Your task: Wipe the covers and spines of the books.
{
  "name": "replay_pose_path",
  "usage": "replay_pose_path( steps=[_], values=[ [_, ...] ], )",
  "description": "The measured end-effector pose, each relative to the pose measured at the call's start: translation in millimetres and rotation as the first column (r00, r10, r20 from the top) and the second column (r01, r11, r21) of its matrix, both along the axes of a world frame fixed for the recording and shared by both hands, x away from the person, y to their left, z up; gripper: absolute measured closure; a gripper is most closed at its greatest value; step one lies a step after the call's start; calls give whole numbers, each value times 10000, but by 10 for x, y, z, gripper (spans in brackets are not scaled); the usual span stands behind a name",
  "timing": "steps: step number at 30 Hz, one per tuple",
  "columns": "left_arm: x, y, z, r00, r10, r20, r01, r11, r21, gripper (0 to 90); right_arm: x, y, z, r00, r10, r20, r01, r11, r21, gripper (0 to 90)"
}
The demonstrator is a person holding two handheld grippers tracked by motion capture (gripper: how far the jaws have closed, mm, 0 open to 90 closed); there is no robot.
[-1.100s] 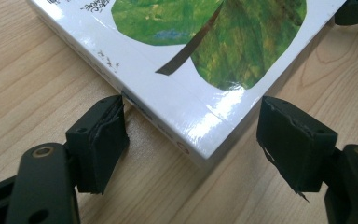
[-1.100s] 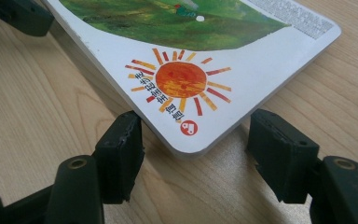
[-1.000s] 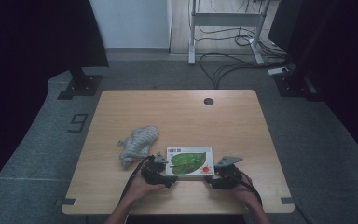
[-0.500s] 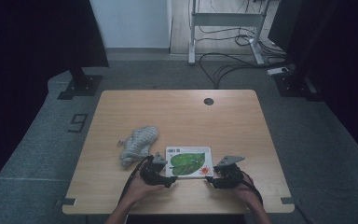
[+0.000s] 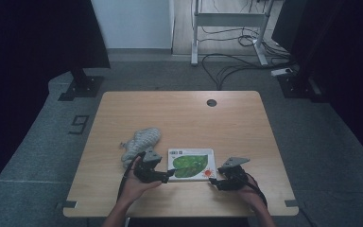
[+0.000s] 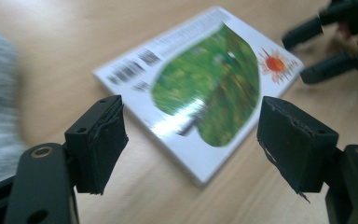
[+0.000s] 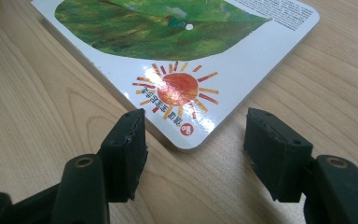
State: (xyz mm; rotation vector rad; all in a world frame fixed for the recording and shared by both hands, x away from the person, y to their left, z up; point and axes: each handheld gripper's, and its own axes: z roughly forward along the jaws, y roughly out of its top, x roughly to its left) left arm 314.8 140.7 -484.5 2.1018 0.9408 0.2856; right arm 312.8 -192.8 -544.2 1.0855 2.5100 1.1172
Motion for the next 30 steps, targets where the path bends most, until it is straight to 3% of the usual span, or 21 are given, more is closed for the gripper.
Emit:
replay_pose_path(
  steps=[5, 9, 17, 25, 30],
  values=[
    [40, 202, 129, 9967, 642, 492, -631, 9977, -236, 245, 0, 1, -5, 10000, -26, 60, 26, 10000, 12, 377],
    [101, 408, 170, 9840, 1539, 901, -1536, 9881, -102, 246, -2, 5, -8, 9999, -42, 107, 42, 10000, 6, 376],
    [311, 601, -2, 9644, 2538, 742, -2568, 9658, 342, 253, 0, 12, -15, 9998, -36, 195, 36, 10000, 25, 374],
    [525, 584, -108, 9554, 2851, 768, -2909, 9534, 796, 256, -3, 11, -22, 9997, -48, 243, 46, 10000, 81, 374],
    [627, 574, -205, 9512, 3043, 515, -3083, 9441, 1169, 267, -3, 10, -26, 9996, -32, 269, 29, 9999, 105, 374]
  ],
)
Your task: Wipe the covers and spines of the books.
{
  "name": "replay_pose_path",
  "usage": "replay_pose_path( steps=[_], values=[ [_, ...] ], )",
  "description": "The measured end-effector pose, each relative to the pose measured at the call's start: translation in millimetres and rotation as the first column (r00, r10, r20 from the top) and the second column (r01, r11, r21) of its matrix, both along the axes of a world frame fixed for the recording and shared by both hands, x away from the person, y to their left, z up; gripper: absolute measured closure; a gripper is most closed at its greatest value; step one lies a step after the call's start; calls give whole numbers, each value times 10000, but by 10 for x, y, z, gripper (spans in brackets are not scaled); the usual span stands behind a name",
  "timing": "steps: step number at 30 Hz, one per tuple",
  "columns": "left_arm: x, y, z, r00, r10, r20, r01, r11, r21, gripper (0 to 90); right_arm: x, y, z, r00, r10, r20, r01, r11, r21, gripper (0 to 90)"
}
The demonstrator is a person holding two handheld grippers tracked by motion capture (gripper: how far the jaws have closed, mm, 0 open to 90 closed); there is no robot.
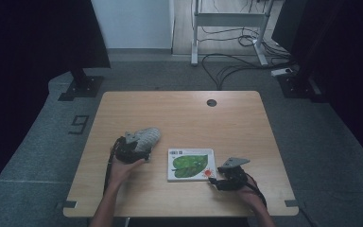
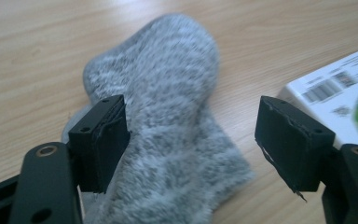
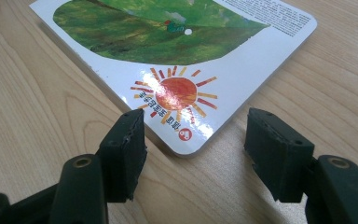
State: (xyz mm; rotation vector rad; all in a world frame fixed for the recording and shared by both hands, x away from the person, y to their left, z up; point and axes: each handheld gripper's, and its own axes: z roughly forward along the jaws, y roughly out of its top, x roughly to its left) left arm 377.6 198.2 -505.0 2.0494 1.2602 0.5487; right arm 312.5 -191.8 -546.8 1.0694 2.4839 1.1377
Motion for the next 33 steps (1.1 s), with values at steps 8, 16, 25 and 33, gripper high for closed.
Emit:
replay_pose_path(
  steps=[8, 16, 25, 33],
  values=[
    [127, -22, -224, 9969, 236, -746, -205, 9989, 417, 303, -2, 3, -3, 10000, -8, 44, 8, 10000, -3, 373],
    [137, 19, -282, 9965, 181, -815, -171, 9998, 134, 440, -10, 13, -7, 9999, 22, 107, -22, 10000, -12, 378],
    [100, 95, -227, 9979, 66, -641, -90, 9993, -366, 669, -22, 36, -6, 9997, 214, 101, -214, 9998, 1, 381],
    [-19, 118, -23, 9992, -371, -146, 346, 9891, -1432, 684, -25, 45, -6, 9994, 310, 118, -310, 9995, -15, 382]
  ],
)
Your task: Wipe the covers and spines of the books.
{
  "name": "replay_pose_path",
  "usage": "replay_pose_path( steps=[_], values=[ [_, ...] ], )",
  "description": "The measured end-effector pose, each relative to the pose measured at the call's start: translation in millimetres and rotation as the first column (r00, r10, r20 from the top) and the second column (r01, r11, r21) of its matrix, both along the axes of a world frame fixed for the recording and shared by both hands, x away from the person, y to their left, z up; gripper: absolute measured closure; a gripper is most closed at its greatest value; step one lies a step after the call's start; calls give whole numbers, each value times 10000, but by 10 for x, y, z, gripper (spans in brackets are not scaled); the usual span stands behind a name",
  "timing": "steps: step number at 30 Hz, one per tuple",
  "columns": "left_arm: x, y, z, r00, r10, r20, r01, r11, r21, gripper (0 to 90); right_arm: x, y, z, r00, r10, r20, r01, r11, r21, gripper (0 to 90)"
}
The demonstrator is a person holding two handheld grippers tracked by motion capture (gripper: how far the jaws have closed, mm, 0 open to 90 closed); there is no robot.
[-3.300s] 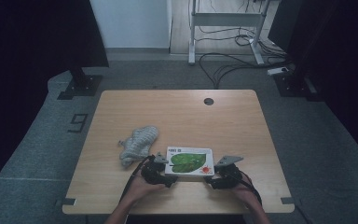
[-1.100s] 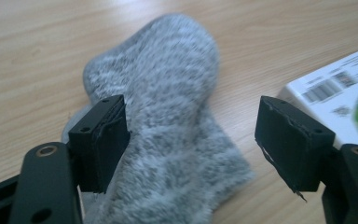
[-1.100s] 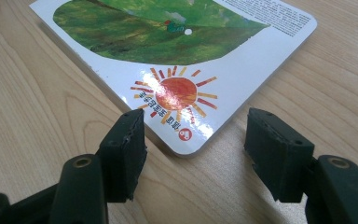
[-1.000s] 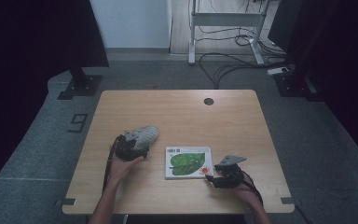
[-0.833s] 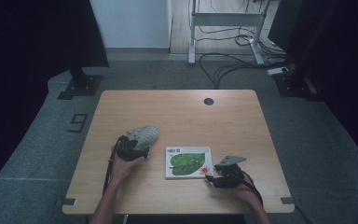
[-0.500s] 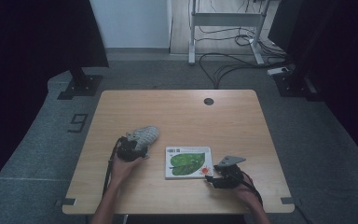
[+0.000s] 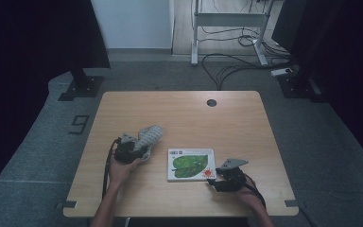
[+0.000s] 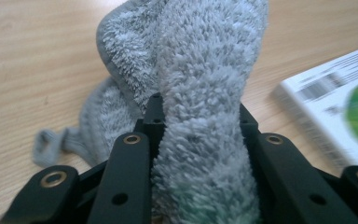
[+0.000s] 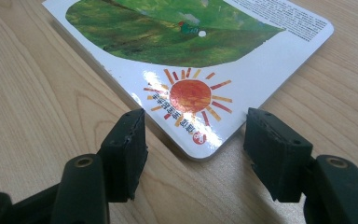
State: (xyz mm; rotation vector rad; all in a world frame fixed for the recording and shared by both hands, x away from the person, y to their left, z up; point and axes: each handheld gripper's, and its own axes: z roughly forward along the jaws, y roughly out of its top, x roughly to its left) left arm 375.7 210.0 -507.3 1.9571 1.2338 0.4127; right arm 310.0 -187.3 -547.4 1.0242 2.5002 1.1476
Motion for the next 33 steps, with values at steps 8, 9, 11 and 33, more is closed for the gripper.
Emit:
replay_pose_path(
  steps=[8, 9, 11, 33],
  values=[
    [-189, -210, 258, 9932, -924, 706, 960, 9941, -497, 683, -1, 3, -3, 10000, -17, 29, 16, 10000, 17, 382],
    [-215, -257, 289, 9909, -1090, 785, 1132, 9923, -499, 683, -1, 3, -3, 10000, -16, 31, 16, 10000, 18, 382],
    [-249, -333, 325, 9885, -1276, 817, 1320, 9899, -509, 683, -1, 1, -4, 10000, -10, 30, 10, 10000, 30, 382],
    [-329, -1993, 22, 9230, -3823, -446, 3841, 9073, 1710, 676, -2, 8, -14, 9997, -139, 195, 140, 9999, -32, 372]
  ],
)
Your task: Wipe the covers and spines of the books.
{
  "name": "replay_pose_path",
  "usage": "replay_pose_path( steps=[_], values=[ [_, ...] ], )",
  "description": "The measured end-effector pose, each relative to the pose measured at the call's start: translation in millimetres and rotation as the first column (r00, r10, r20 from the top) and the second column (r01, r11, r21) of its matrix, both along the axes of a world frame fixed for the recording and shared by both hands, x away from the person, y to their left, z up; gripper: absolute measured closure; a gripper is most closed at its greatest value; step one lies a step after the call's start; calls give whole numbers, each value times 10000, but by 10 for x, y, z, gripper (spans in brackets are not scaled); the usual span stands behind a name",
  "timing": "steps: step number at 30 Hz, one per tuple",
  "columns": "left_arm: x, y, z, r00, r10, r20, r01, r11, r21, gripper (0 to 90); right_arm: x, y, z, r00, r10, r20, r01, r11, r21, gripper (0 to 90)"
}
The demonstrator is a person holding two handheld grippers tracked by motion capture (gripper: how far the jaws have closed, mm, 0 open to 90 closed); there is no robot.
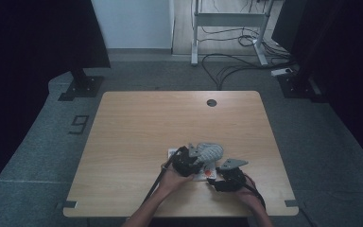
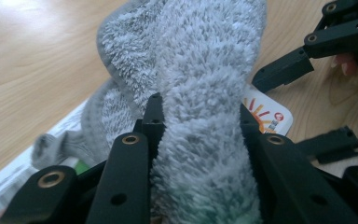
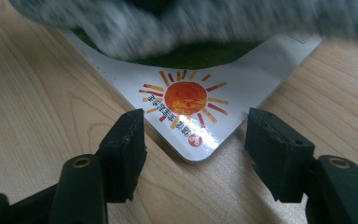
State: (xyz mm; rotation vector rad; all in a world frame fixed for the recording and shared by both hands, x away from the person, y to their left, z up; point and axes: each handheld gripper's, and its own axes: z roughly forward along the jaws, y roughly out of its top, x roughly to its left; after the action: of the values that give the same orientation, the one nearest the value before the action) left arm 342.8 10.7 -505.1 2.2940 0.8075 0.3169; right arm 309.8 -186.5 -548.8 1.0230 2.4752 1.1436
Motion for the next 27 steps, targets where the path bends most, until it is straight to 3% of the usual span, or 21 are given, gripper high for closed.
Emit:
replay_pose_path(
  steps=[3, 9, 15, 23, 27],
  values=[
    [3, -61, -68, 9999, -36, -111, 38, 9998, 177, 674, -1, 1, 0, 10000, 4, 3, -4, 10000, -6, 372],
    [34, 32, -48, 9994, 250, -246, -252, 9996, -92, 673, -2, 2, 1, 10000, 4, 13, -4, 10000, -42, 372],
    [77, 292, -18, 9970, 730, -262, -733, 9973, -98, 671, -1, 2, 1, 10000, -48, 7, 48, 10000, -37, 372],
    [120, 712, -29, 9871, 1543, -416, -1555, 9875, -258, 670, -1, 0, 2, 10000, -72, -27, 72, 10000, -12, 371],
    [143, 773, -18, 9836, 1752, -432, -1766, 9838, -295, 669, 0, -2, 2, 10000, -83, -26, 83, 10000, -9, 371]
  ],
)
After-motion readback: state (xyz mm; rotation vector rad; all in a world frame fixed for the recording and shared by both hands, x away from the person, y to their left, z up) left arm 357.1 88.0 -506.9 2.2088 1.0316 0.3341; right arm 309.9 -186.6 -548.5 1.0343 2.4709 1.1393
